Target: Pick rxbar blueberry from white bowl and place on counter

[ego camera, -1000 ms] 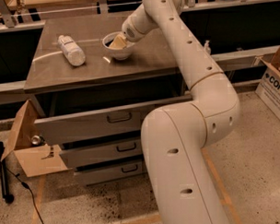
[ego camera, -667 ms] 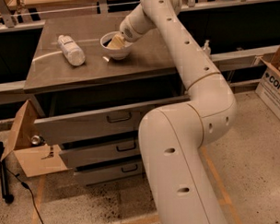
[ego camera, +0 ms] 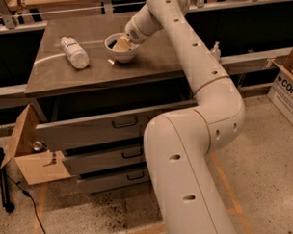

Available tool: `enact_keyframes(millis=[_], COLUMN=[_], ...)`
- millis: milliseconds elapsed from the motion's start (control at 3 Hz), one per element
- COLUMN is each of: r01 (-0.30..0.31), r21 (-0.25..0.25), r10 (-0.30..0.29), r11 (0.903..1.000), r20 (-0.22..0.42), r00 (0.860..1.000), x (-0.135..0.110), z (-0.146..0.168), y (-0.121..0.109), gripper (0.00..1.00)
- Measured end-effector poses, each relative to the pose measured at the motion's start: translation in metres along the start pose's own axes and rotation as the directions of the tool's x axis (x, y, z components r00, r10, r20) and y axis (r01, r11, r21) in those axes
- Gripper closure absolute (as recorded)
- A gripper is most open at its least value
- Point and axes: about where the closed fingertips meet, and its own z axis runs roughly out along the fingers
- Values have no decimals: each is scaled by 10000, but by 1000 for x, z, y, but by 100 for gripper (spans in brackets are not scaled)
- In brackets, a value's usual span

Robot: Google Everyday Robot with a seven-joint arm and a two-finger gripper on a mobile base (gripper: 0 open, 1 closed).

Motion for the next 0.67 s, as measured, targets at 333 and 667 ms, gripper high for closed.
enact_keyframes(millis=[333,667], r01=[438,930], r21=[-16,414], r10=[-437,-970], r11=[9990,9948], r20=[465,1060], r00=[9980,9896], x=[-22,-50], z=[12,5], y=[7,4], gripper=[67,90])
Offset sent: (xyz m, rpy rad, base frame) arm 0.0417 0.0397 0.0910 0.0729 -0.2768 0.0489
